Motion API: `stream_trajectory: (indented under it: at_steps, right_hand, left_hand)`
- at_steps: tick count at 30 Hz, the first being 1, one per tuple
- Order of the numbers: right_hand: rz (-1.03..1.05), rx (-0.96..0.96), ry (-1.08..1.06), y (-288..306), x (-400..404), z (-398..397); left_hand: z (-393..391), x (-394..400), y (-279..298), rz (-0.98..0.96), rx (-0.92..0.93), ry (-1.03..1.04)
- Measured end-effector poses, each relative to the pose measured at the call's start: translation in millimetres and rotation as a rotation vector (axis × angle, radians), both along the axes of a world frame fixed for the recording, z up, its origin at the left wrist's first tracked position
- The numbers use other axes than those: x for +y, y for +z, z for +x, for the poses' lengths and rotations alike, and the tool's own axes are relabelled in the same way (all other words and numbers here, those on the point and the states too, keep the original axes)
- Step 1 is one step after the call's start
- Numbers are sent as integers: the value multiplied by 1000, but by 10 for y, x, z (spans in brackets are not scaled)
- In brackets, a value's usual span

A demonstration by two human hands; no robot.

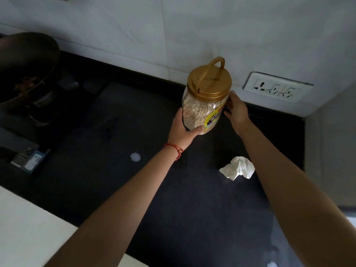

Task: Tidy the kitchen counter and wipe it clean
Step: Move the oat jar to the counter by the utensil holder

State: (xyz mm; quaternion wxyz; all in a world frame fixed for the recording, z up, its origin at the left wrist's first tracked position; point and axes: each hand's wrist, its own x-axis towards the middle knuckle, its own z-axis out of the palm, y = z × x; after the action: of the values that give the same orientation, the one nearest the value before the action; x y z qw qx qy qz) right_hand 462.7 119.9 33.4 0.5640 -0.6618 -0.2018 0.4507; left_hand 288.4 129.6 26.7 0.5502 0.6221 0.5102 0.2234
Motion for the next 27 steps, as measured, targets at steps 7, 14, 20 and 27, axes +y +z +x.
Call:
stream_trajectory:
  at_steps: [7,14,20,27]
  right_hand:
    - [18,-3,-19,-19,-93,-95]
    - [47,-110,117,-277,-495,-119]
    - [137,-77,509,-214,-434,-62]
    - [145,-90,448,-201,-461,-109]
  left_hand:
    - [52,105,-33,22,-79,41]
    - [-198,189,-93,33,-12,-59]
    - [-229,293,-69,14,78,-125]
    - [-279,159,-79,83,31,-39]
